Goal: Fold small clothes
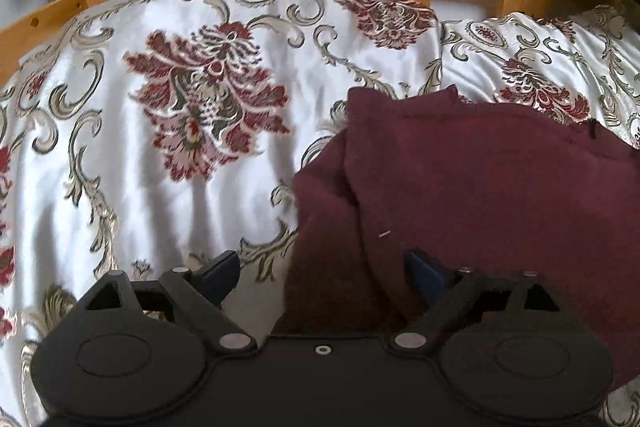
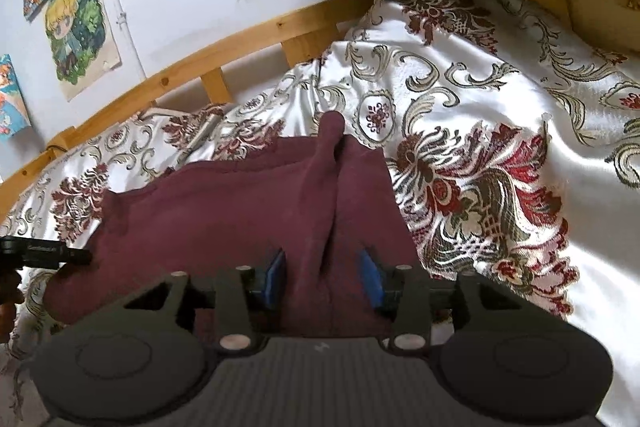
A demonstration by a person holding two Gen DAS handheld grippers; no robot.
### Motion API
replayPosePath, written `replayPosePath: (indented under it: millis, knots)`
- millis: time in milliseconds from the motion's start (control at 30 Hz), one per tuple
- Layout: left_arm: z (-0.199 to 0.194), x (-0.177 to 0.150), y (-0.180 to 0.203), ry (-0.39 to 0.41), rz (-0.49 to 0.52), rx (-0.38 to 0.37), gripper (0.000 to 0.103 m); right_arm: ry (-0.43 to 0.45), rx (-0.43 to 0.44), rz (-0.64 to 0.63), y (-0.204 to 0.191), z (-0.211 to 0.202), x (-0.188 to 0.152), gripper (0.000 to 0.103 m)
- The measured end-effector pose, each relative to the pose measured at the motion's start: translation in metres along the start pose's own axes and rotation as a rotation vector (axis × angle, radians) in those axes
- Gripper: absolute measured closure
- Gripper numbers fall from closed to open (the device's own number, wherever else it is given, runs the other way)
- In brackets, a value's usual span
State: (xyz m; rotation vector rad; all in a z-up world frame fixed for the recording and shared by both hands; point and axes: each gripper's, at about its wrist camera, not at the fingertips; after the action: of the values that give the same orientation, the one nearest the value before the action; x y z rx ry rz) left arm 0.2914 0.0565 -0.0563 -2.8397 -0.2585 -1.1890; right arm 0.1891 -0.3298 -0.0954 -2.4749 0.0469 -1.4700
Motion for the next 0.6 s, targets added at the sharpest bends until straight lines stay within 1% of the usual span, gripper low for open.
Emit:
replayPosePath:
  millis: [100,200,233,267,333,433,533,567,600]
  knots:
    - [-0.003,-0.001,-0.002,-0.007,-0.009,0.008,0.008,-0.003,-0.017,-0.003,-0.001,-0.001,0.000,0.048]
    - [-0.005,-0.002,-0.001,-0.003,0.002,0.020,0.004,-0.005,-0.034,-0.011,-0.002,-0.003,0.000,0.039]
    - [-0.006,-0.003,-0.001,0.001,0.009,0.028,0.003,-0.006,-0.042,-0.014,-0.003,-0.003,0.000,0.034]
    - [-0.008,-0.004,0.000,0.004,0.017,0.036,0.002,-0.006,-0.059,-0.017,-0.003,-0.004,0.000,0.026]
    - [-0.011,-0.006,-0.001,0.006,0.022,0.035,0.001,-0.014,-0.065,-0.009,-0.002,-0.004,-0.001,0.021]
    - [-0.020,-0.010,-0.003,0.011,-0.005,0.022,0.001,-0.009,-0.076,-0.021,-0.006,-0.007,-0.001,0.020]
    - [-0.038,-0.019,-0.008,0.060,-0.048,-0.019,0.001,0.023,-0.077,-0.052,-0.012,-0.012,-0.001,0.020]
    - [-0.044,-0.024,-0.009,0.080,-0.055,-0.037,0.002,0.037,-0.070,-0.056,-0.013,-0.014,-0.001,0.022]
    - [-0.053,-0.031,-0.011,0.117,-0.055,-0.059,0.007,0.042,-0.066,-0.061,-0.014,-0.015,0.000,0.025]
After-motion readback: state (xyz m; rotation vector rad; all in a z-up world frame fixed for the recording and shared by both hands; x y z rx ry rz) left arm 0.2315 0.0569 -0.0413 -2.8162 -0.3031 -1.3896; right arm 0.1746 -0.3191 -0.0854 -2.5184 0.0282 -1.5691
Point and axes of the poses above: each gripper's, at about its wrist camera, not at the fingertips, and z roughly the way its jaws point, y to its right, x to its top, and after that the axes turned 5 degrees about -z, right-handed
